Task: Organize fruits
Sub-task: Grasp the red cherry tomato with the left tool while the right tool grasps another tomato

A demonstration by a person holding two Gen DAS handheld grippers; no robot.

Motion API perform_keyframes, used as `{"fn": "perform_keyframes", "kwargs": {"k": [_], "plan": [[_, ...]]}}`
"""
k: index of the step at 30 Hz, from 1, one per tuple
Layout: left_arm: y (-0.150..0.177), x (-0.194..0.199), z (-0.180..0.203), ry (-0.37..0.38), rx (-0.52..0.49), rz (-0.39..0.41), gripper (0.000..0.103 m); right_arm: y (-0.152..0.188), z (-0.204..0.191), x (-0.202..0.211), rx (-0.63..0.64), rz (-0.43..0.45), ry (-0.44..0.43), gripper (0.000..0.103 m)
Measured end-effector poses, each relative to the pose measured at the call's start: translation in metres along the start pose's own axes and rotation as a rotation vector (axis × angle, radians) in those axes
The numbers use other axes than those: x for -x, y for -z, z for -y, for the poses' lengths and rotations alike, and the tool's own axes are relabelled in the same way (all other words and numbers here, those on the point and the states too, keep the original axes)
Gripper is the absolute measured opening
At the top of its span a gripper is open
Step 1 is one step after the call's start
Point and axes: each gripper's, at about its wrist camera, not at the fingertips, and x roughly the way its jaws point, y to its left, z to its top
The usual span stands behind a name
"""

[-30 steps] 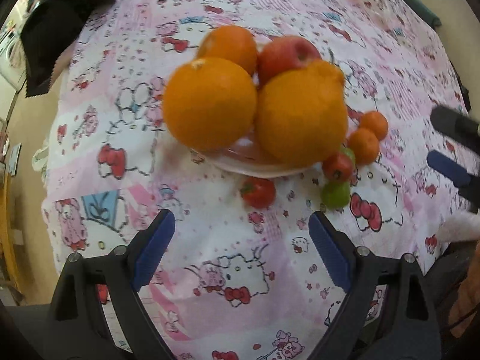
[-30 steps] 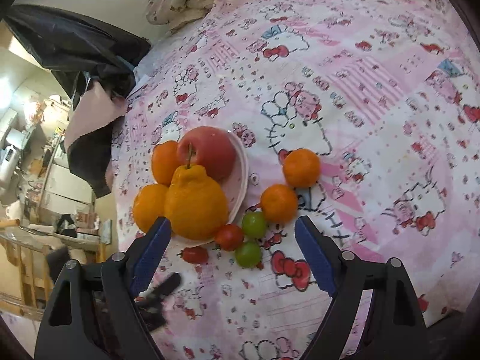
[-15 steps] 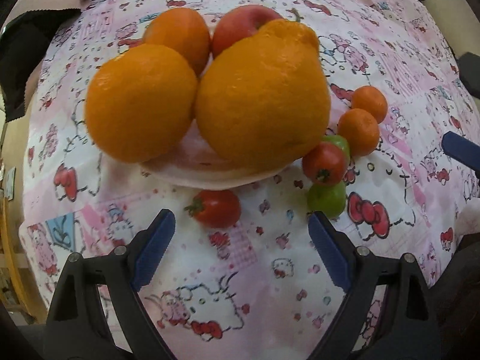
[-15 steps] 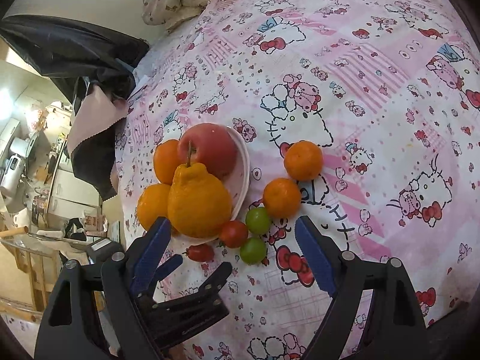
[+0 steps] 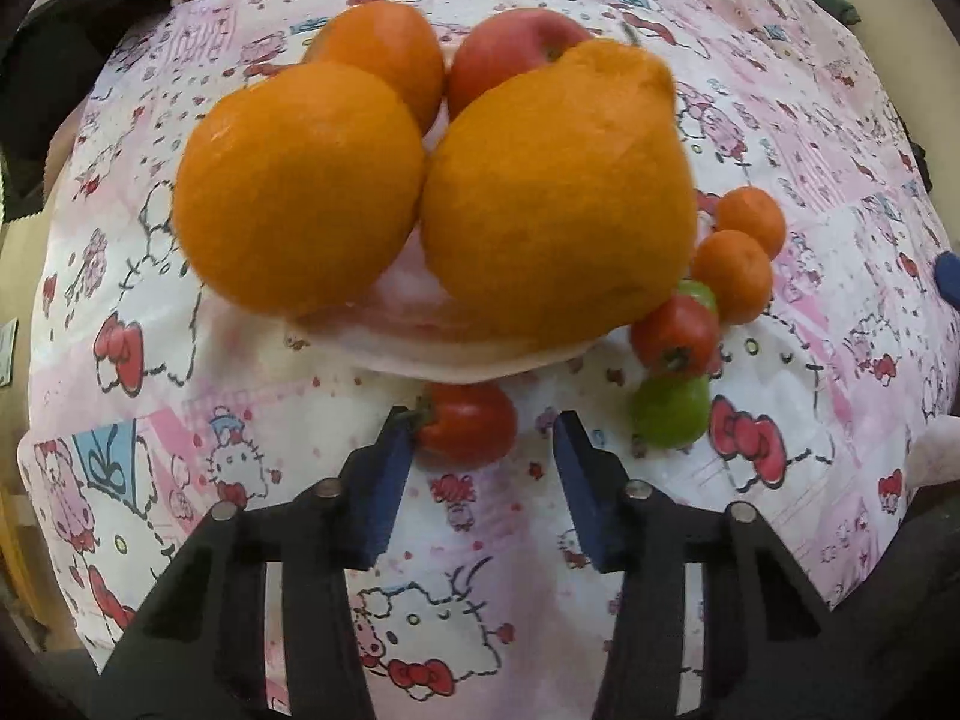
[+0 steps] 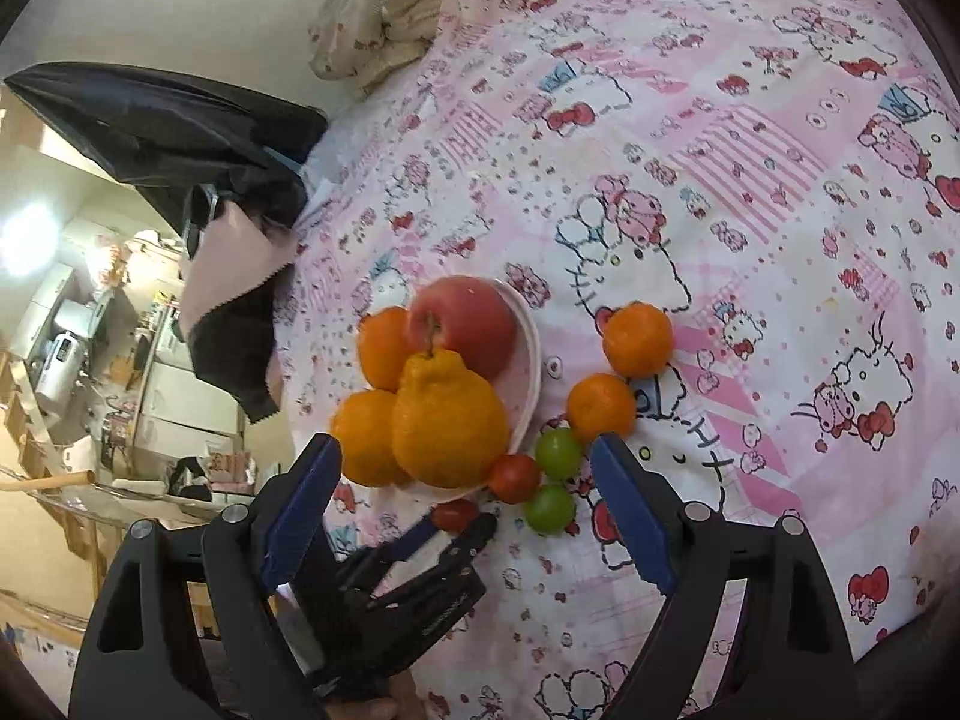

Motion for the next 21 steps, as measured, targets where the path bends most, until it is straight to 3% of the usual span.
{"fn": "perform_keyframes", "kwargs": {"k": [3, 14, 16, 21], "plan": [[0.003, 0.004, 0.002, -0.007, -0.016, 0.016, 0.029, -0.001, 0.004, 0.002, -0.02, -0.005, -0.012, 0.091], [0.013, 0.012, -0.013, 0.058, 0.02, 0.002, 0.025, -0.005, 0.015, 0.004, -0.114, -0.01, -0.059, 0.091], [0.015, 0.015, -0.012, 0.058, 0.011, 0.005, 0.019, -0.006, 0.014, 0.002, -0.113, -0.015, -0.059, 0.091], [0.015, 0.018, -0.014, 0.058, 0.022, -0.003, 0.014, -0.005, 0.018, -0.008, -0.114, -0.054, -0.006, 0.091]]}}
